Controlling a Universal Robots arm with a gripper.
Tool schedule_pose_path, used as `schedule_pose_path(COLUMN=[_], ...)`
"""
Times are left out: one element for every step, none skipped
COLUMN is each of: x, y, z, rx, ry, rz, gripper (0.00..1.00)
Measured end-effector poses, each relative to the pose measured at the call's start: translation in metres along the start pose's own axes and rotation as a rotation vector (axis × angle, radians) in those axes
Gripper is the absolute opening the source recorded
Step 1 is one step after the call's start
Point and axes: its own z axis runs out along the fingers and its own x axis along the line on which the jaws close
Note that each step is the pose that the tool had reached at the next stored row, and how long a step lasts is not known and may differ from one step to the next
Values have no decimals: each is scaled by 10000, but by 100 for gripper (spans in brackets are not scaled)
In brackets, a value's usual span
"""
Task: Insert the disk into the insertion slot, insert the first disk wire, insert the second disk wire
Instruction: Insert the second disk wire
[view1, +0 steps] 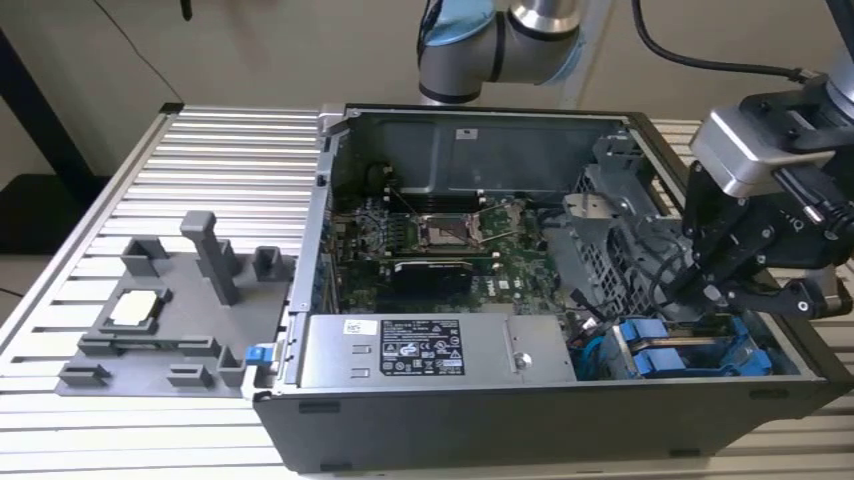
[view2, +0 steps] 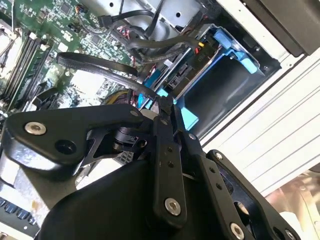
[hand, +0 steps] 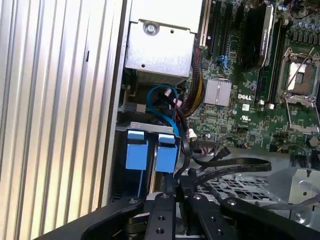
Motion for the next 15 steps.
schedule_pose_path(x=[2,3,4,5,5,6,6,6,6,7,7,8,10,11,14], y=[-2,-3,-6,-7,-8,-8,-10,-10,-11,-11,-11,-13,-15,-19,-28], z=[4,7,11,16,20,23,23,23,23,24,29,35,43,52,61], rx=[2,5,10,20,32,44,51,52,54,54,55,55,54,55,54], ry=[0,2,4,2,1,2,4,3,3,3,0,0,1,1,2], rz=[13,36,79,158,255,348,411,420,426,432,432,432,432,432,432], gripper=[16,16,16,16,16,16,16,16,16,16,16,16,16,16,16])
